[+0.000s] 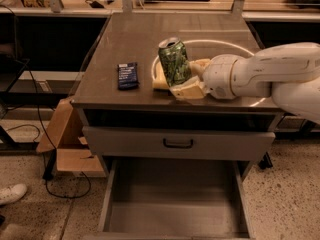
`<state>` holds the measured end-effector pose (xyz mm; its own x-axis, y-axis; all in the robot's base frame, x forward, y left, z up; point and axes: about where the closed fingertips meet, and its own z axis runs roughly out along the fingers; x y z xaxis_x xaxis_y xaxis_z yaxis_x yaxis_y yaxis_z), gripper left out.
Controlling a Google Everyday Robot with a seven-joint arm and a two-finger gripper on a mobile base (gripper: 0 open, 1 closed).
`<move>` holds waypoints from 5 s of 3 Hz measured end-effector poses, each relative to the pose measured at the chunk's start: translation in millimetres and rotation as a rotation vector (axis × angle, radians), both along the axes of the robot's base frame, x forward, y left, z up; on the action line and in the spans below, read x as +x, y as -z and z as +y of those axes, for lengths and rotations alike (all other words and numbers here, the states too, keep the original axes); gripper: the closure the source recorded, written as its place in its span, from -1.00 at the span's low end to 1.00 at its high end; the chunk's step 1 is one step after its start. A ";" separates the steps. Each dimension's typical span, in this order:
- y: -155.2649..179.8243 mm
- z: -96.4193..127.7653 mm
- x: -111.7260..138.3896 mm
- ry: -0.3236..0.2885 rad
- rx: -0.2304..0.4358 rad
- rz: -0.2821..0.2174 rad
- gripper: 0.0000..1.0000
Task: Pick green can from middle drawer and place on counter
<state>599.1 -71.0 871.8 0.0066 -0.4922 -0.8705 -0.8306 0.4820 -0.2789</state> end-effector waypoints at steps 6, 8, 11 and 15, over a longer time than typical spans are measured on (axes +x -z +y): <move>42.2 -32.7 -35.9 0.259 0.174 0.064 1.00; 38.0 -2.1 -19.2 0.200 0.213 0.053 1.00; 32.7 18.3 -5.7 0.154 0.220 0.042 0.69; 32.8 18.4 -5.7 0.154 0.220 0.042 -1.00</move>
Offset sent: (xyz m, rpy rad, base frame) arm -0.0035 0.0044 -0.0006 0.1183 -0.0085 -0.1222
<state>593.4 -52.6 839.0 -0.0920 -0.2840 -0.9544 -0.7515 0.6486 -0.1206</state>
